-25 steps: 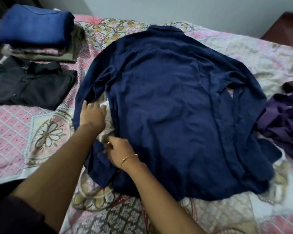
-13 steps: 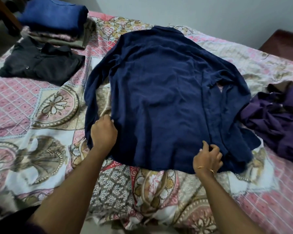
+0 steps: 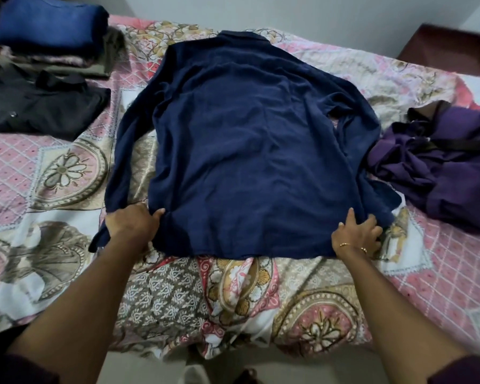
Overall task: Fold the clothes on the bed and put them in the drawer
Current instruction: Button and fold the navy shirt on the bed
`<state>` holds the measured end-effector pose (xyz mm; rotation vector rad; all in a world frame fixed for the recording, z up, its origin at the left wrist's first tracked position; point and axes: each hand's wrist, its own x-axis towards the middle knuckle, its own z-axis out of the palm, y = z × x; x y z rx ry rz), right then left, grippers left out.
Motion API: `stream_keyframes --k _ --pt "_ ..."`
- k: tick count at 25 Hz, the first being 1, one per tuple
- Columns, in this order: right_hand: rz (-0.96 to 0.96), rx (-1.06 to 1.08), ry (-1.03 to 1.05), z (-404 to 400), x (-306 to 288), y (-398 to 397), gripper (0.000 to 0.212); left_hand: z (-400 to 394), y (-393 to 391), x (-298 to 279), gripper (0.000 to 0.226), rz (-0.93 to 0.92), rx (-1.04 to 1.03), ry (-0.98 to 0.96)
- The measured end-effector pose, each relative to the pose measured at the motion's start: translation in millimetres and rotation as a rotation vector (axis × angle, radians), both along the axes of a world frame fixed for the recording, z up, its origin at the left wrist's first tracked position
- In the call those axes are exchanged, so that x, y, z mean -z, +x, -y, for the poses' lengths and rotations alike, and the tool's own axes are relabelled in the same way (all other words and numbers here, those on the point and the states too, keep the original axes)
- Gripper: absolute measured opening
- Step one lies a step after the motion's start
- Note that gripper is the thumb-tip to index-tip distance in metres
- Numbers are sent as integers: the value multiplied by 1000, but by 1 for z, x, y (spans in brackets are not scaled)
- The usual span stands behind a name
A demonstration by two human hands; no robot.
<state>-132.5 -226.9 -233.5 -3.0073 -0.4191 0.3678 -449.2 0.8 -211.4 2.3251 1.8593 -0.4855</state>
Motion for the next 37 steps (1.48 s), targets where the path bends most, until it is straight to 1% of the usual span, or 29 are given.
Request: stream_keyframes --k 1,2,3,5,7,8,9,11,12,13,15,16,17,18,19,20,21,22,23,25,26,27,28,29,30,32,33,35,37 --pt "-6 31 53 6 0 6 46 1 1 0 50 102 1 -21" --pt "17 19 89 11 1 10 45 4 7 1 44 256 -17 -39" --pt "66 -21 110 13 3 13 42 7 14 0 41 436 -77 -49" --pt "143 -78 206 13 5 17 35 11 24 -1 38 767 -336 -52" --pt "165 -29 344 14 2 21 31 10 25 2 37 1009 -586 11" --pt "174 33 394 17 -1 25 30 10 21 5 37 1073 -670 45" --pt "179 115 428 21 -3 30 30 12 17 7 37 1095 -731 60" --pt "162 285 479 28 -4 37 31 19 9 10 38 1058 -820 62" --pt "129 383 516 28 -4 39 32 24 7 10 39 1077 -870 25" --pt "101 488 580 26 -2 40 32 28 6 11 39 1102 -913 -6" --pt "23 730 795 19 -5 40 28 31 9 12 36 1151 -916 -56" --pt "-39 833 927 16 -6 40 23 34 12 8 30 1269 -954 -95" --pt "-118 889 1027 14 -6 39 19 34 14 7 23 1382 -1015 -172" --pt "-190 866 1072 13 -6 37 19 38 16 1 16 1508 -1083 -280" --pt "-243 794 1058 13 -4 33 24 40 16 -2 14 1607 -1120 -351" --pt "-274 729 1035 16 2 29 29 41 15 -3 16 1654 -1139 -387" --pt "-272 709 1025 17 4 27 32 42 12 0 19 1676 -1141 -374" --pt "-239 735 1028 19 7 27 33 42 9 3 21 1653 -1130 -326" --pt "-193 757 1008 22 8 30 33 40 5 11 25 1546 -1090 -250" --pt "-186 816 998 22 4 36 34 40 -1 18 29 1228 -956 -91" --pt "-195 846 965 19 0 38 35 42 -3 19 27 1084 -909 -8" --pt "-174 833 874 15 -8 34 37 43 -3 19 25 976 -872 64" --pt "-107 722 670 9 -15 26 40 44 -3 17 26 907 -850 109" --pt "-10 527 462 5 -20 13 41 45 -1 13 27 865 -834 141" --pt "103 314 330 1 -21 2 40 45 1 8 28 846 -806 162" --pt "241 26 271 -12 -20 -20 38 44 6 6 32 847 -733 164" --pt "247 -64 276 -20 -17 -30 38 42 9 7 34 842 -678 158" --pt "191 -194 255 -36 -13 -48 40 41 12 8 33 783 -559 114" --pt "118 -251 215 -46 -7 -58 42 36 10 8 28 747 -537 71"
